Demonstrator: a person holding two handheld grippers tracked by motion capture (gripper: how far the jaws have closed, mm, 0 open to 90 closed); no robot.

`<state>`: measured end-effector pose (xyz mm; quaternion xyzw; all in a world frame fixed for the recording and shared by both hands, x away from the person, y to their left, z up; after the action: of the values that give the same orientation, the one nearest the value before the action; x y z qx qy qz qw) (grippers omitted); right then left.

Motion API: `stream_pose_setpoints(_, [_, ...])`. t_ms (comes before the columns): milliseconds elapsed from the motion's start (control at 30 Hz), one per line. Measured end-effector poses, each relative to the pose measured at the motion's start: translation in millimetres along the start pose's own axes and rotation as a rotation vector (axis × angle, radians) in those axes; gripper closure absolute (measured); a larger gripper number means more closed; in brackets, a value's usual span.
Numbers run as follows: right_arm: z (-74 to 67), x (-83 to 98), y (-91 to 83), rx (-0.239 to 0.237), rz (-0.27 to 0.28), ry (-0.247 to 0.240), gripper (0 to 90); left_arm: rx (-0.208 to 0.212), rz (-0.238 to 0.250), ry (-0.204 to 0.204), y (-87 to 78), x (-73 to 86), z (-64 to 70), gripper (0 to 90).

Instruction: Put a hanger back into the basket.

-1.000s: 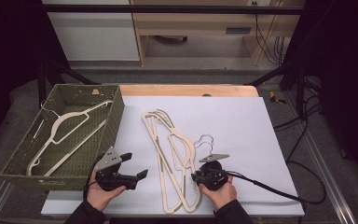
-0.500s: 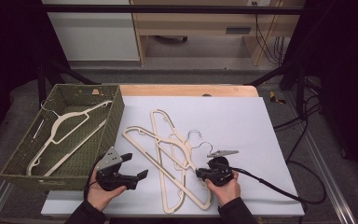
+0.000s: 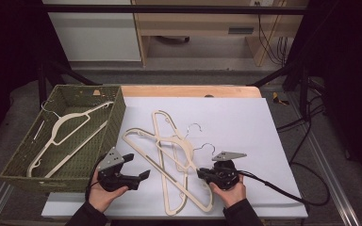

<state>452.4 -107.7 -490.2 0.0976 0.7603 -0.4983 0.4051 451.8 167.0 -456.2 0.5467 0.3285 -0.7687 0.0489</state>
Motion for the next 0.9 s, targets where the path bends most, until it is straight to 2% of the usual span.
stream_pose_setpoints(67, [-0.6,-0.8,-1.5,-0.016,0.012,-0.01,83.1,-0.001,0.007,-0.006,-0.2,-2.5,0.1,12.0])
stream_pose_setpoints(100, [-1.1,-1.9,-3.4,-0.015,0.03,-0.013,90.0,-0.002,0.013,-0.004,-0.4,-6.1,0.3,12.1])
stream_pose_setpoints(133, [-3.2,-4.4,-8.4,-0.04,0.049,-0.02,90.0,-0.002,0.018,-0.002,-0.4,-8.9,0.6,12.1])
stream_pose_setpoints(167, [-4.4,-4.7,-9.6,-0.043,0.053,-0.038,90.0,-0.002,0.018,0.002,-0.2,-11.9,0.8,12.1])
stream_pose_setpoints(300, [-10.6,0.8,-3.6,-0.063,0.012,-0.06,90.0,-0.008,0.026,0.012,2.1,-21.7,2.4,12.1])
stream_pose_setpoints(367, [-9.6,2.3,-1.0,-0.047,0.008,-0.056,90.0,-0.004,0.025,0.017,1.6,-21.0,3.8,12.1])
stream_pose_setpoints(433, [-8.8,2.7,2.0,-0.033,0.01,-0.051,82.7,-0.003,0.025,0.009,1.1,-18.8,2.9,12.0])
stream_pose_setpoints(500, [-9.8,5.9,7.3,-0.04,-0.006,-0.056,74.8,-0.004,0.026,-0.001,0.7,-17.0,0.9,12.0])
stream_pose_setpoints(600, [-13.1,12.0,16.6,-0.044,-0.044,-0.054,67.5,-0.006,0.028,-0.005,-0.7,-15.4,-0.9,11.9])
stream_pose_setpoints(700, [-14.7,17.4,23.8,-0.028,-0.072,-0.083,65.0,-0.007,0.029,-0.008,-1.1,-14.2,-1.7,11.6])
stream_pose_setpoints(733, [-16.3,19.3,25.4,-0.036,-0.085,-0.091,65.2,-0.008,0.029,-0.009,-1.0,-13.9,-1.9,11.4])
stream_pose_setpoints(800, [-20.4,20.4,26.1,-0.01,-0.09,-0.096,65.5,-0.008,0.027,-0.011,-1.0,-13.1,-2.2,11.4])
stream_pose_setpoints(833, [-20.5,20.5,26.1,-0.008,-0.086,-0.123,65.9,-0.008,0.025,-0.011,-1.0,-12.7,-2.2,11.3])
stream_pose_setpoints(900, [-21.9,20.9,27.0,0.026,-0.087,-0.137,69.0,-0.008,0.025,-0.012,-1.1,-12.5,-2.2,11.3])
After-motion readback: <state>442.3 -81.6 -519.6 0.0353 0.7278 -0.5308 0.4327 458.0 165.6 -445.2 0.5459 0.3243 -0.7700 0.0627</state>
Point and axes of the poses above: each handheld gripper's, and its own axes: y roughly forward along the jaws, x roughly out of its underside, z roughly to its right, the point moved 6 cm from there along y, roughly forward along the jaws, and after that the axes turned 10 degrees about x, right-handed, at the moved point
